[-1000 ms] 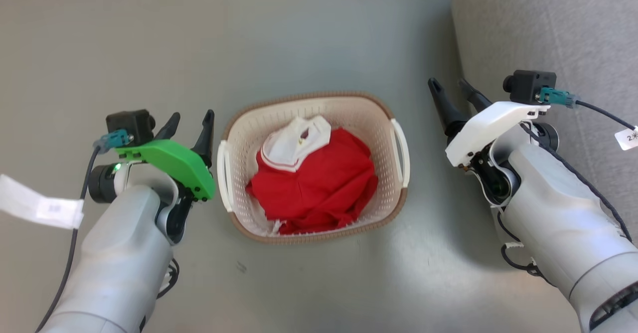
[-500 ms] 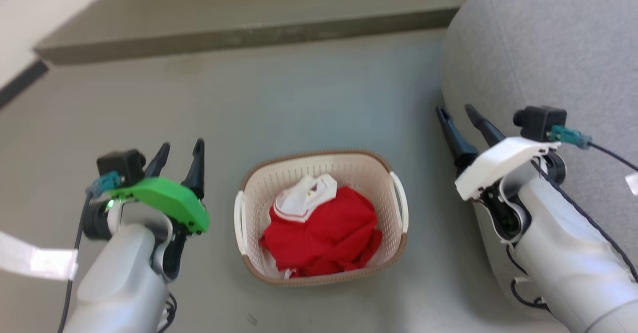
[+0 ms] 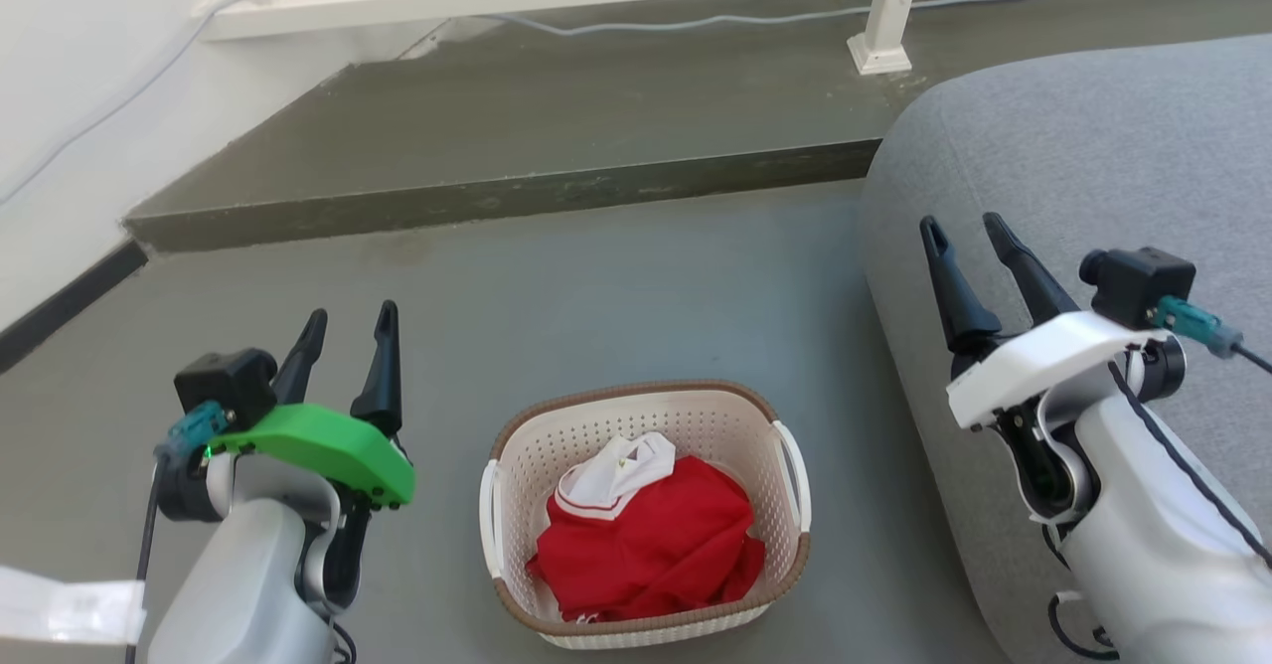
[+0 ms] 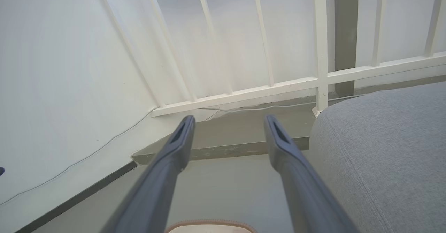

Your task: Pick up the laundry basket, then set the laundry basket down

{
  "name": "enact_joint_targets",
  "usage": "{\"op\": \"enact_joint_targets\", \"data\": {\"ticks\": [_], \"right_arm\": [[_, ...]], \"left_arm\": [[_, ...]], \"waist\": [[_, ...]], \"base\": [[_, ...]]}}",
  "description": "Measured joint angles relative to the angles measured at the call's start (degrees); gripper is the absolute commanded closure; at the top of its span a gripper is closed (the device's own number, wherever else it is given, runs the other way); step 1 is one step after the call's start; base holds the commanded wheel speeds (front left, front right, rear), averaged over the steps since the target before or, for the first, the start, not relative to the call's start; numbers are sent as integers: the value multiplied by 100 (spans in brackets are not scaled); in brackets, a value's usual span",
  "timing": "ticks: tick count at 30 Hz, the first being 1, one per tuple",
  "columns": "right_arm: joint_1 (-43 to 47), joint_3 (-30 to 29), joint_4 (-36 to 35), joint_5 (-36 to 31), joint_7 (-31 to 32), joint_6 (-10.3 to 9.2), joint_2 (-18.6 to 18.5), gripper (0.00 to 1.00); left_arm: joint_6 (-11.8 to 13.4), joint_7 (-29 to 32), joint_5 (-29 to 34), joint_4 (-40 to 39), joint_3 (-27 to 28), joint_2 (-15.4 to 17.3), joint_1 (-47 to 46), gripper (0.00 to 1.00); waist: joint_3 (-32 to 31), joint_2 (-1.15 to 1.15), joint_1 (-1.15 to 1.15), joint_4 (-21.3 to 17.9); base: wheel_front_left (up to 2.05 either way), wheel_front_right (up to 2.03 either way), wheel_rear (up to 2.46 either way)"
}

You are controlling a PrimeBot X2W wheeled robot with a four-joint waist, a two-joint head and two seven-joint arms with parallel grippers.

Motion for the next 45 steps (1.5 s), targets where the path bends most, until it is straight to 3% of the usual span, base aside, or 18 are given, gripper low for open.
{"op": "enact_joint_targets", "data": {"ticks": [10,21,45], "right_arm": [[592,-415,-675,-537,0,-253,3,0],[1085,-716,-1121,-929,0,-263,115,0],[1396,-1032,-1293,-1230,0,-192,357,0]], "left_arm": [[90,0,481,-716,390,-22,514,0],[91,0,890,-1172,552,-122,1004,0],[-38,0,1236,-1386,838,-269,1287,0]], "waist": [[-24,0,0,-11],[19,0,0,46],[34,0,0,60]], "base": [[0,0,0],[0,0,0],[0,0,0]]}}
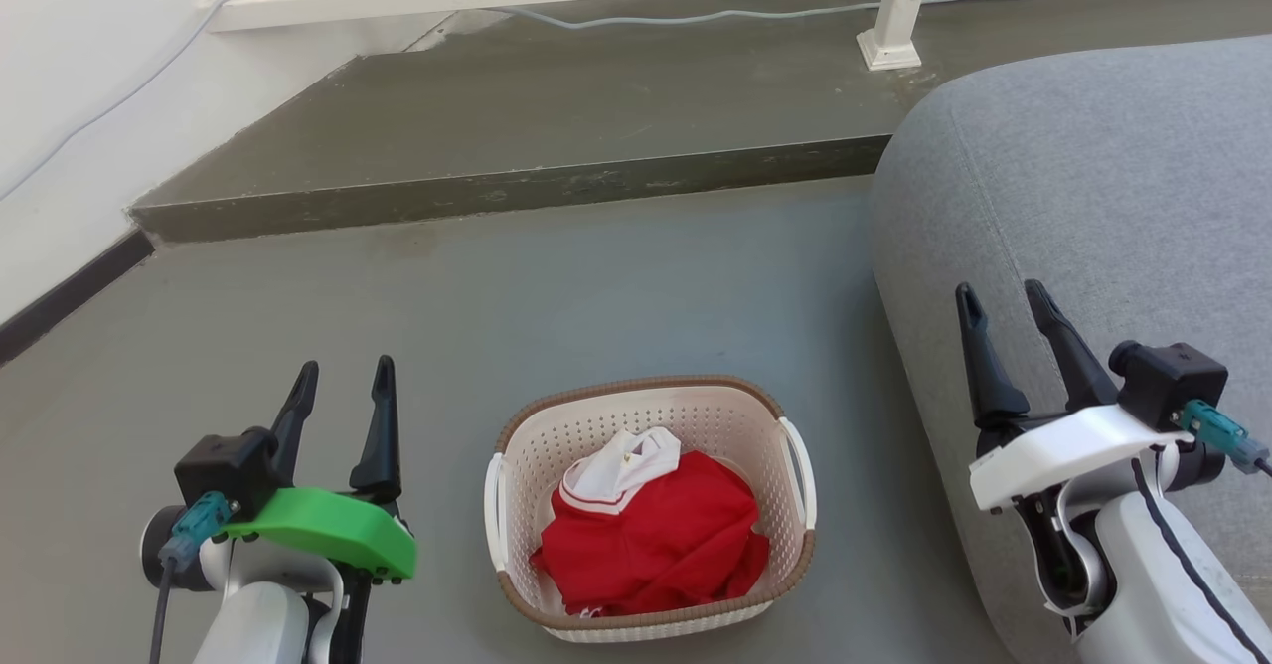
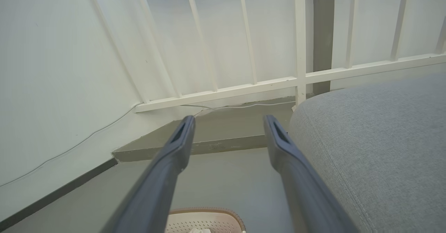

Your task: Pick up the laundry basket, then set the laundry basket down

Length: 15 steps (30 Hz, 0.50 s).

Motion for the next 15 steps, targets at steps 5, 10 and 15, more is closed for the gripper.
{"op": "enact_joint_targets", "data": {"ticks": [5,10,15], "right_arm": [[69,-52,-8,-90,0,48,27,0],[70,-98,-9,-130,0,65,48,0],[145,-87,125,-140,2,92,105,100]], "left_arm": [[-41,0,24,0,34,-19,12,0],[-75,0,51,-12,49,-62,72,0],[-101,14,46,130,24,-144,144,100]], "waist": [[2,0,0,-2],[7,0,0,-4],[11,0,0,-4]], "base": [[0,0,0],[0,0,0],[0,0,0]]}}
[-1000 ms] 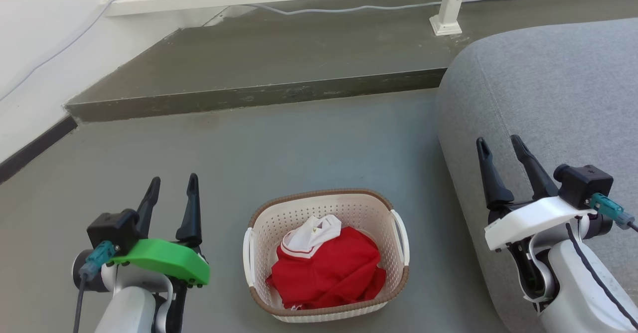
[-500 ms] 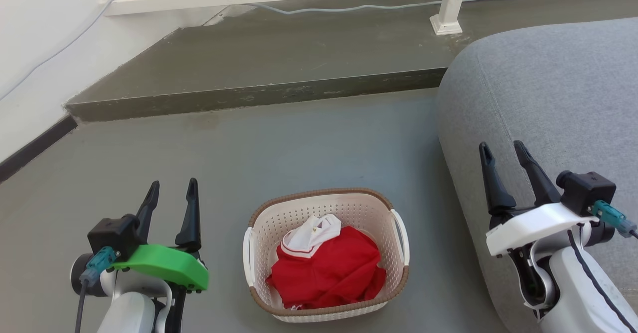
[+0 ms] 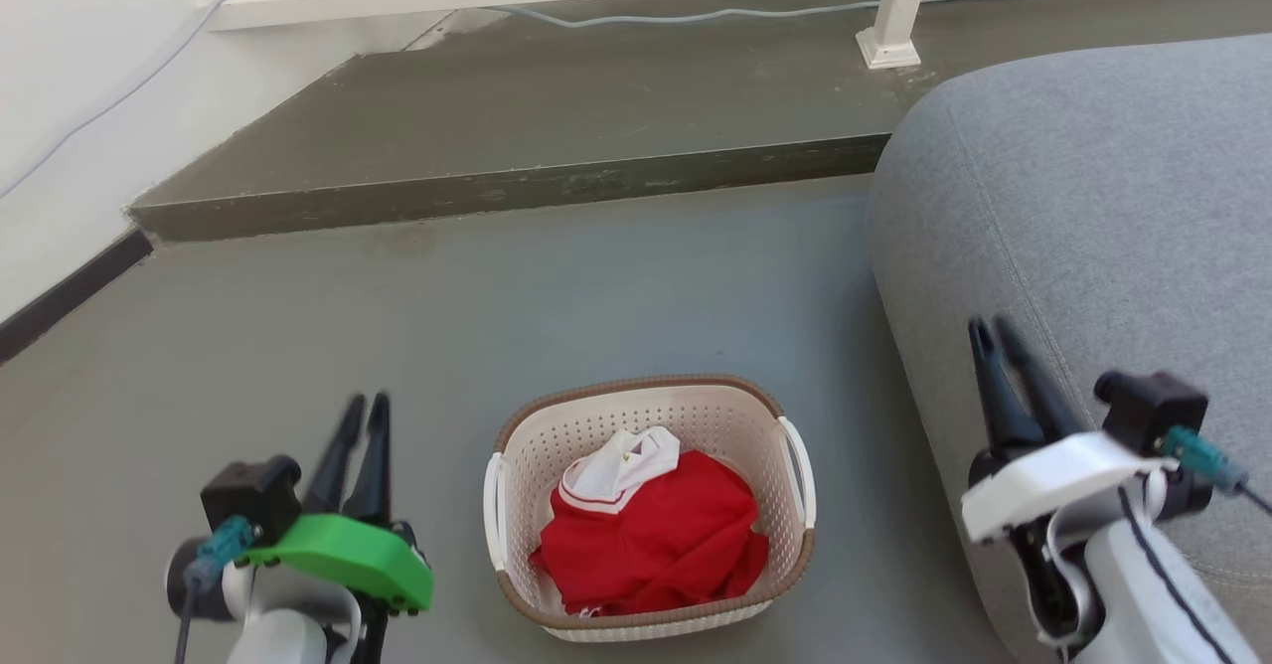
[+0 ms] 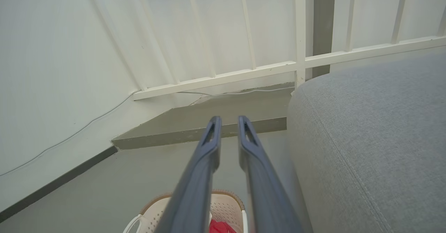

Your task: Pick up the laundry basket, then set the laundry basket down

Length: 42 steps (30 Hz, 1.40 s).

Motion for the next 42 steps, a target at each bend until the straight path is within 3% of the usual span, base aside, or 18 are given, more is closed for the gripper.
{"op": "enact_joint_targets", "data": {"ticks": [7,42], "right_arm": [[176,-52,124,170,55,4,91,100],[168,-766,126,2786,856,126,274,100]], "left_arm": [[0,78,-190,116,41,-16,121,100],[-96,910,-2684,83,679,-29,120,100]], "waist": [[-10,0,0,9],[-107,0,0,111]], "base": [[0,0,0],[0,0,0]]}}
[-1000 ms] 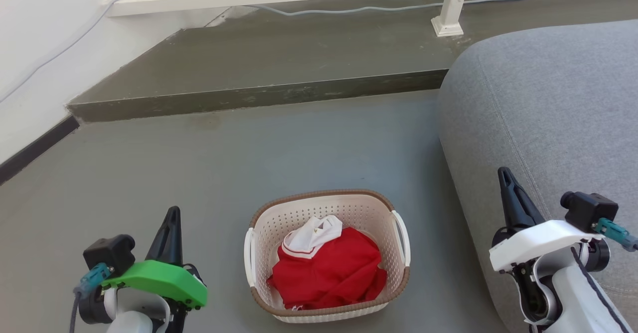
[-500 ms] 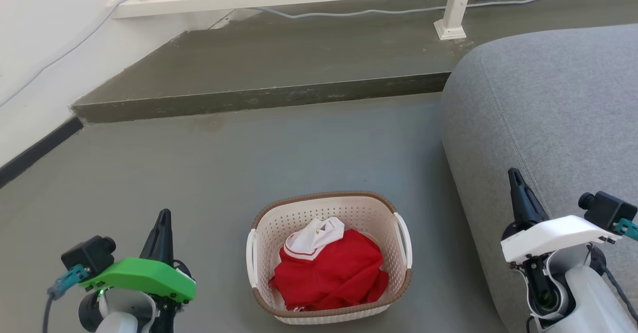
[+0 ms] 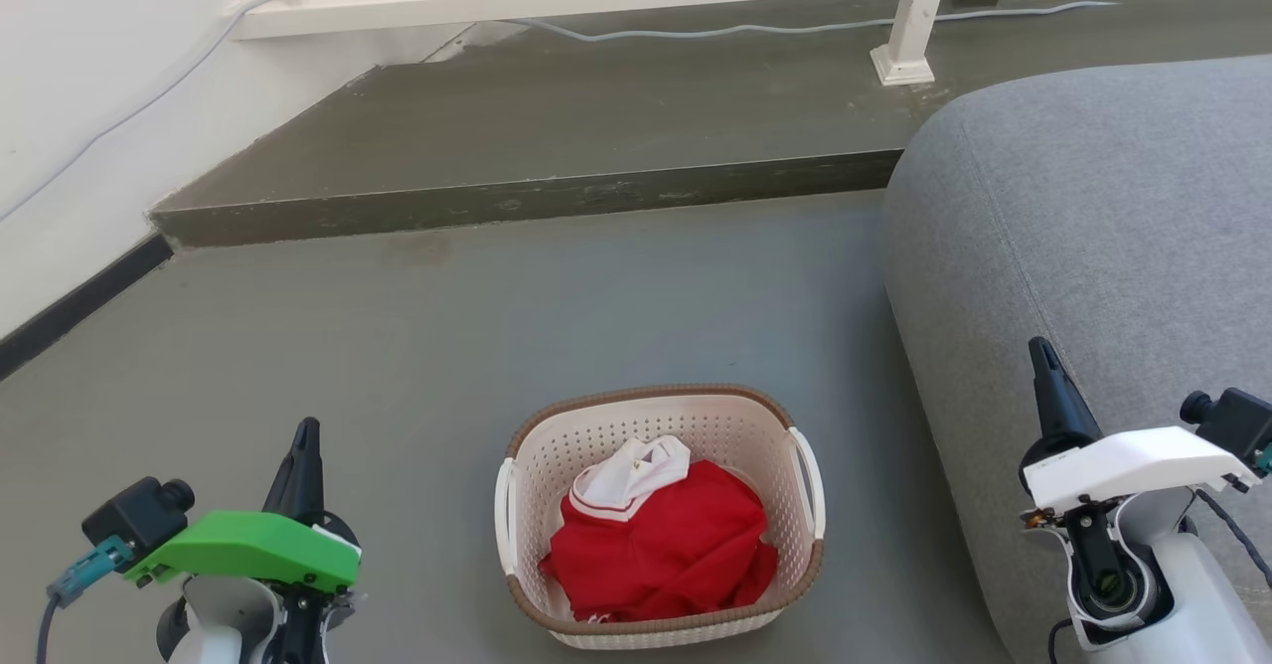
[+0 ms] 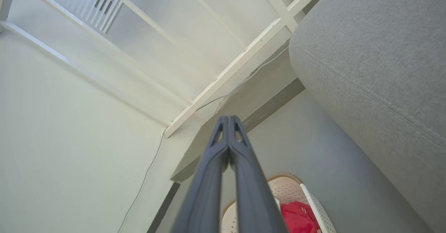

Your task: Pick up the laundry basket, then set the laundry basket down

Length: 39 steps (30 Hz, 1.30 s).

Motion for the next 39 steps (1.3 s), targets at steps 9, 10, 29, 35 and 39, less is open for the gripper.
{"op": "enact_joint_targets", "data": {"ticks": [9,10,29,35,39], "right_arm": [[0,-189,-14,691,209,36,27,100],[0,-205,-14,758,222,45,31,100],[0,-554,-45,1986,581,133,160,100],[0,-670,-51,2407,700,137,181,100],[0,-739,-58,2670,770,177,196,100]], "left_arm": [[-8,212,-677,-36,143,-2,1,100],[-9,213,-728,-41,164,-3,1,100],[-64,572,-1927,-175,452,-8,1,100],[-108,687,-2342,-192,533,-12,3,100],[-110,768,-2597,-209,620,-13,5,100]], "waist": [[-25,0,0,26],[-27,0,0,29],[-71,0,0,76],[-86,0,0,92],[-95,0,0,103]], "base": [[0,0,0],[0,0,0],[0,0,0],[0,0,0],[0,0,0]]}}
